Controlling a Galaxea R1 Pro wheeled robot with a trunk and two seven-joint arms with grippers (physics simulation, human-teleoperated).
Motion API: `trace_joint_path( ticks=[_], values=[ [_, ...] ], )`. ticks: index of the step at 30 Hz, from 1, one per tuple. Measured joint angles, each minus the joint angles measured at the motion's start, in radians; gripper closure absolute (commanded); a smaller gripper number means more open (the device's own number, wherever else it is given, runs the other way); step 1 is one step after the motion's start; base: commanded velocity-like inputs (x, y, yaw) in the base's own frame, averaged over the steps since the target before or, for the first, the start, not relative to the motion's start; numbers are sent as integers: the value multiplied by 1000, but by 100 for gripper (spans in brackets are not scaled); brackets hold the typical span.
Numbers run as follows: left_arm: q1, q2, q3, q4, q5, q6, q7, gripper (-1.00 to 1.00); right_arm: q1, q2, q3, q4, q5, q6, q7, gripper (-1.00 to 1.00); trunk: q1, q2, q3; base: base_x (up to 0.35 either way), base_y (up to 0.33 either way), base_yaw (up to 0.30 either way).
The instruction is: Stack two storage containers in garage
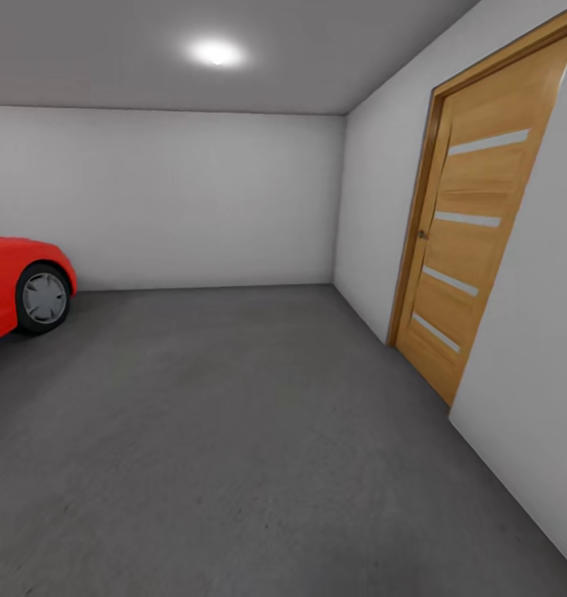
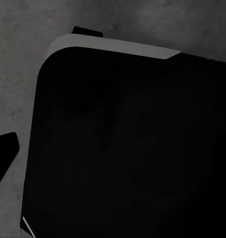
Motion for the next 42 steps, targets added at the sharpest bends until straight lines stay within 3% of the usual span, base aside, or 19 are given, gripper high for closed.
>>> trace_joint_path(
  ticks=[13,22,42],
  values=[
    [0,-3,0,5,24,-12,1,-100,0,-3,-6,0,-4,0,0,-100,0,0,0,242,0,0],
    [0,-3,2,5,25,-3,1,-100,0,-2,-8,0,-8,-68,0,-100,0,0,0,320,0,0],
    [0,-3,2,5,26,-8,0,-100,0,-1,6,0,5,-73,0,-100,0,0,0,324,0,0]
  ],
)
